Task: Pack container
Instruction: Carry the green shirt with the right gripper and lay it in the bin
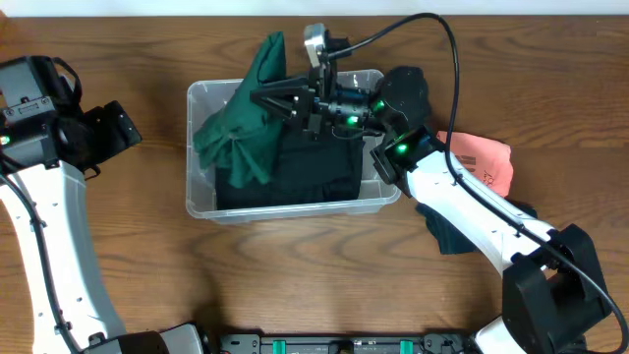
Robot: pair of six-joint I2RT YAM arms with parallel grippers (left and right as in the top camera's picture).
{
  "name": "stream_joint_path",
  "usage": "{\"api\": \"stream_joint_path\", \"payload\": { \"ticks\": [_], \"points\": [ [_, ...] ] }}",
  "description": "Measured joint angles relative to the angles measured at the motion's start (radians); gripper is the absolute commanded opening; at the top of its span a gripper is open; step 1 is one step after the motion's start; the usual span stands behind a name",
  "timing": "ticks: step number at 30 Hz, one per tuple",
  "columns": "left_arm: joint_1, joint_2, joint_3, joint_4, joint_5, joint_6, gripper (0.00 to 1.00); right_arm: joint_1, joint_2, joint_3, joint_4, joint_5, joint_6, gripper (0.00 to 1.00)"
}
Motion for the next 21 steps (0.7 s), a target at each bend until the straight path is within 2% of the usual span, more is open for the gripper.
{"api": "stream_joint_path", "payload": {
  "ticks": [5, 15, 21],
  "points": [
    [0.0, 0.0, 0.0, 0.0, 0.0, 0.0, 0.98, 0.009, 0.019, 0.0, -0.064, 0.011, -0.004, 0.01],
    [0.0, 0.0, 0.0, -0.001, 0.0, 0.0, 0.98, 0.082, 0.109, 0.0, 0.191, 0.063, 0.016, 0.01],
    [0.0, 0.0, 0.0, 0.0, 0.0, 0.0, 0.98, 0.107, 0.11, 0.0, 0.149, 0.073, 0.03, 0.01]
  ]
}}
